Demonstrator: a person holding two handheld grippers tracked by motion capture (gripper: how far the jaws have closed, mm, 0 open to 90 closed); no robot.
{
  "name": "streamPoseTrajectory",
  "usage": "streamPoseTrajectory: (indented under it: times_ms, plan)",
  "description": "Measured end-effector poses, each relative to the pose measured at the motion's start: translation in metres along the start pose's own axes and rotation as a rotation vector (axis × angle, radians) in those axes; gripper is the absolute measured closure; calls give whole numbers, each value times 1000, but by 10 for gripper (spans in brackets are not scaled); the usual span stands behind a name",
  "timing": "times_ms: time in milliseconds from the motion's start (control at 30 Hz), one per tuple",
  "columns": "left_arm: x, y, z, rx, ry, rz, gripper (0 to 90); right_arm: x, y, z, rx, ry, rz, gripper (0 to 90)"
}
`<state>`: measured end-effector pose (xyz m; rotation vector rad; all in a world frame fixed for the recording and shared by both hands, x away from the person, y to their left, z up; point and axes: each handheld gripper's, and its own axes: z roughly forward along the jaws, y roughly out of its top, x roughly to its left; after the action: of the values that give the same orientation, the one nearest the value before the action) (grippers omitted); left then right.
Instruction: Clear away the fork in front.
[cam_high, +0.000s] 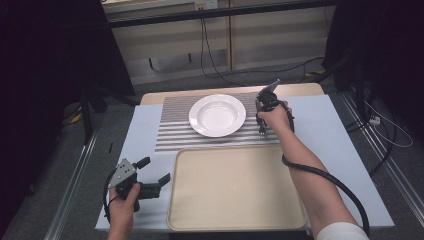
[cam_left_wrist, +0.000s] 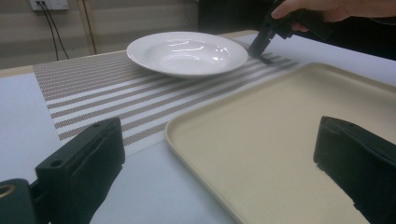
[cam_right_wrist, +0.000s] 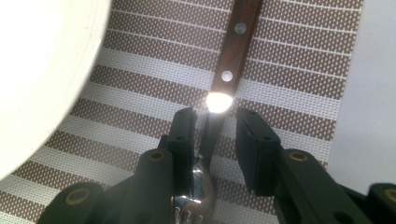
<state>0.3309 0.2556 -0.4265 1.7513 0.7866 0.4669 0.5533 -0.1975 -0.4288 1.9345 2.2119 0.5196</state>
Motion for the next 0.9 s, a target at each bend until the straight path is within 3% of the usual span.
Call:
streamPoseTrajectory:
  times_ms: [467, 667, 900]
  plan:
    - [0, -1, 1, 11, 0, 4, 21, 9, 6, 3, 51, -68, -6, 771]
    - [0, -1, 2, 14, 0, 7, 21, 15, 10, 5, 76, -117, 23, 777]
    - [1, -1, 3, 20, 0, 11, 22, 18, 11, 5, 84, -121, 6, 810]
